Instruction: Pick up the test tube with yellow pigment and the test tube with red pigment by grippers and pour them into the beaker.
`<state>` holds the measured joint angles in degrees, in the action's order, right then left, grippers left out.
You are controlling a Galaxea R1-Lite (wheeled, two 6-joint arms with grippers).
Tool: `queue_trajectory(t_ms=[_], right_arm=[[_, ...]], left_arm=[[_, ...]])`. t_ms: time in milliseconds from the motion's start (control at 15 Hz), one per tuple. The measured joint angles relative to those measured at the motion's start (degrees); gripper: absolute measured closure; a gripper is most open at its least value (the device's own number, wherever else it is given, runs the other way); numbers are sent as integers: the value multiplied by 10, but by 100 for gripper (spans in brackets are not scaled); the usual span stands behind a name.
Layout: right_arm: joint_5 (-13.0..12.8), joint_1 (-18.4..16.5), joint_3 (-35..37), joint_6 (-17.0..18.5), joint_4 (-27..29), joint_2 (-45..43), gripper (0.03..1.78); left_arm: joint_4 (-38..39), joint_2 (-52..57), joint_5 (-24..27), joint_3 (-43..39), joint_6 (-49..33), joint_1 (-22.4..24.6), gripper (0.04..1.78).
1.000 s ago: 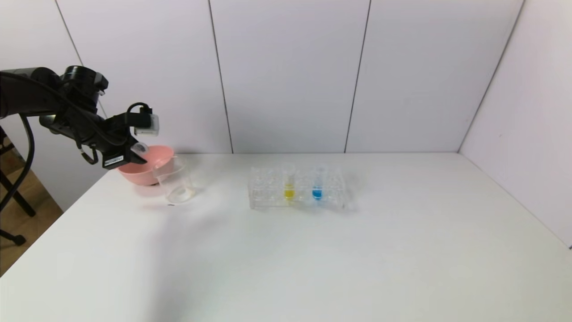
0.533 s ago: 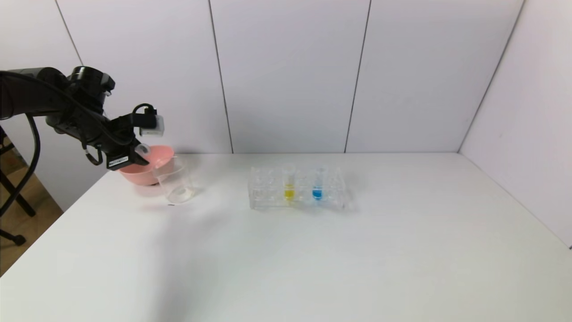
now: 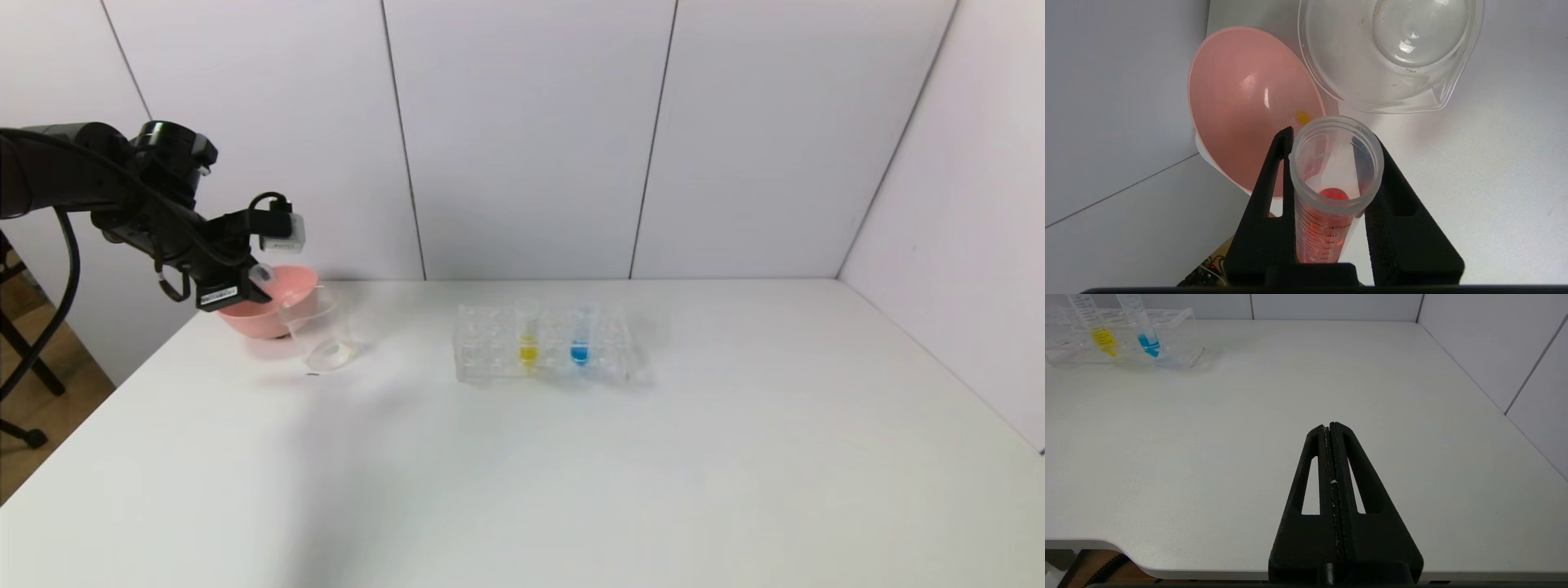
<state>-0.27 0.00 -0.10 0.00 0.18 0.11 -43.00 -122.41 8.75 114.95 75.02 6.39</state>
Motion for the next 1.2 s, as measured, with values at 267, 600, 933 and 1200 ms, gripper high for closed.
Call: queue_trajectory(t_ms=[267, 600, 933, 1200], right_arm=[[0, 0, 0, 0, 0, 0, 170], [0, 0, 0, 0, 0, 0, 170], [0, 0, 0, 0, 0, 0, 170], [0, 0, 0, 0, 0, 0, 170]], left_arm=[[0, -1, -29, 0, 1, -11, 133], [0, -8, -66, 0, 4, -21, 133], [3, -9, -96, 0, 8, -33, 133], [5, -10, -118, 0, 9, -39, 133]])
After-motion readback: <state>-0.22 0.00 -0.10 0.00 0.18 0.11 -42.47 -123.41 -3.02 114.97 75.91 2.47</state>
